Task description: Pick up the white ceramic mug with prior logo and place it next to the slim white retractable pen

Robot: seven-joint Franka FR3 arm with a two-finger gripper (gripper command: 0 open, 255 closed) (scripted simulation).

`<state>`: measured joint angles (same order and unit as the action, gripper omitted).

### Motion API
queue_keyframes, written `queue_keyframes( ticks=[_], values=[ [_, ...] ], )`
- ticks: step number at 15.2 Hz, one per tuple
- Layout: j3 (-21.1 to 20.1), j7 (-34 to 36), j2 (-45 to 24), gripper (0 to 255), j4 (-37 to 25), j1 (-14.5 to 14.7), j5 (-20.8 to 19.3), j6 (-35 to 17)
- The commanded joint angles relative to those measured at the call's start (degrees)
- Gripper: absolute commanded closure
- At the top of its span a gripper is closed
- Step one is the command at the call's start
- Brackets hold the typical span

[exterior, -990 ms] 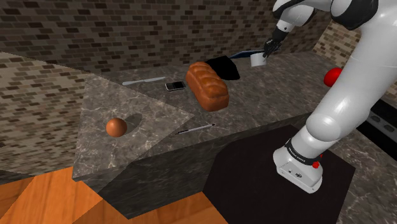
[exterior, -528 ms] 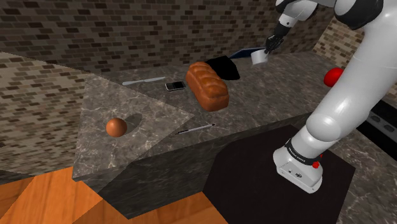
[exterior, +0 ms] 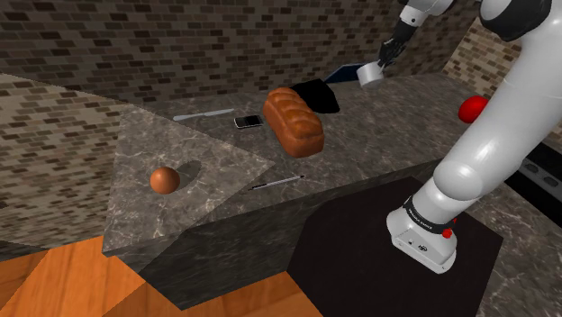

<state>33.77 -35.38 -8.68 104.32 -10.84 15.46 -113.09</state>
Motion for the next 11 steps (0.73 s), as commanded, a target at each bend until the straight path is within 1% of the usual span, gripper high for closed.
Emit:
queue_keyframes(
  ticks=[1,11],
  values=[
    [0.1,0.39,0.55,255,-1.05,0.02,-0.45,1.42],
    [0.37,2.02,1.44,255,-7.71,-0.11,-1.54,8.66]
  ],
)
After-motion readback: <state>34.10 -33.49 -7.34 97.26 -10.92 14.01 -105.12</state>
